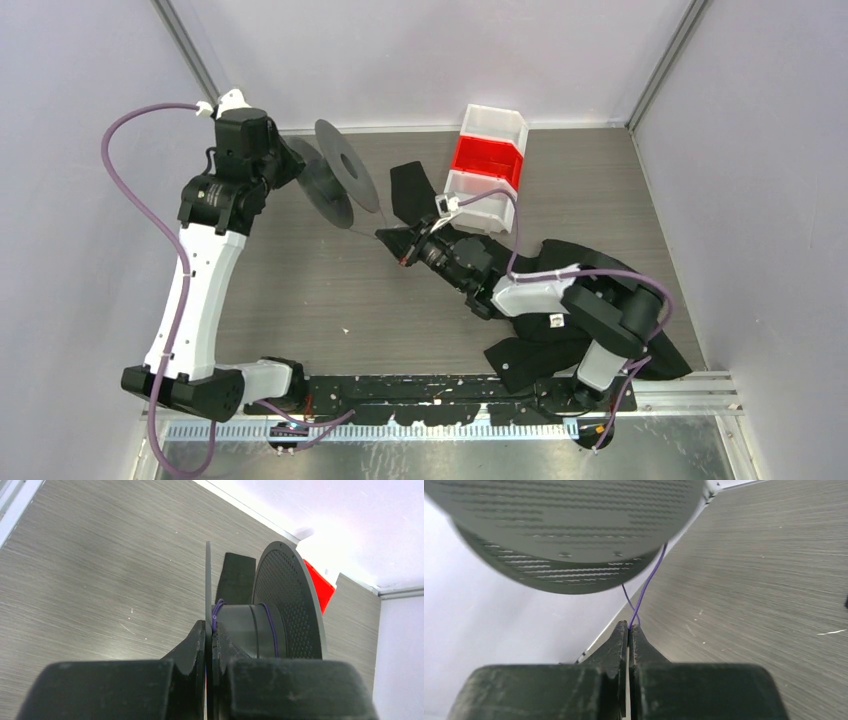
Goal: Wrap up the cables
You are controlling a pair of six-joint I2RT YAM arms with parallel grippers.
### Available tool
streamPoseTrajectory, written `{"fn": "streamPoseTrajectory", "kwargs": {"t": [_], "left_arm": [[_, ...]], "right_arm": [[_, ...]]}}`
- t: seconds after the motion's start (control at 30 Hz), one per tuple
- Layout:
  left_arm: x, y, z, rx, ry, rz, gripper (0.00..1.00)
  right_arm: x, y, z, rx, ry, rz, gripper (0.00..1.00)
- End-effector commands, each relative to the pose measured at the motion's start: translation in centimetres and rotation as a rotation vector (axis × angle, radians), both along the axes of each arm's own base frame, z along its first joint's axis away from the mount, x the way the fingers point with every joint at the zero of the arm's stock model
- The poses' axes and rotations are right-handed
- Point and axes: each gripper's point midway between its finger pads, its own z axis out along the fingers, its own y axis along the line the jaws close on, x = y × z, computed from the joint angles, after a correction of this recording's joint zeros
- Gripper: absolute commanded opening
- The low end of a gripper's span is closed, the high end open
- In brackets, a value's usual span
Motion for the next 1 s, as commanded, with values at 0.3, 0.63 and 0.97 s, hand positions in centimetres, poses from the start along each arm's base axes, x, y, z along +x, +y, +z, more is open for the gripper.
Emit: {"fn": "streamPoseTrajectory", "kwargs": {"t": [0.3,0.63,0.97], "left_arm": [[2.7,0.9,1.2,-0.012,-0.132,0.084,0.01],[2.6,1.3,2.1,0.011,-0.153,0.091,0.01],[2.8,0.9,0.6,0.019,-0.138,0.06,0.01]], "right_arm": [[-4.8,-3.0,1.7,-0.156,0.128,0.111,0.01],[-4.7,-8.1,-2.1,-0.31,0.233,-0.03,0.01],[-6.6,-5.4,1.8,-0.341,0.195,0.158,0.01]]}}
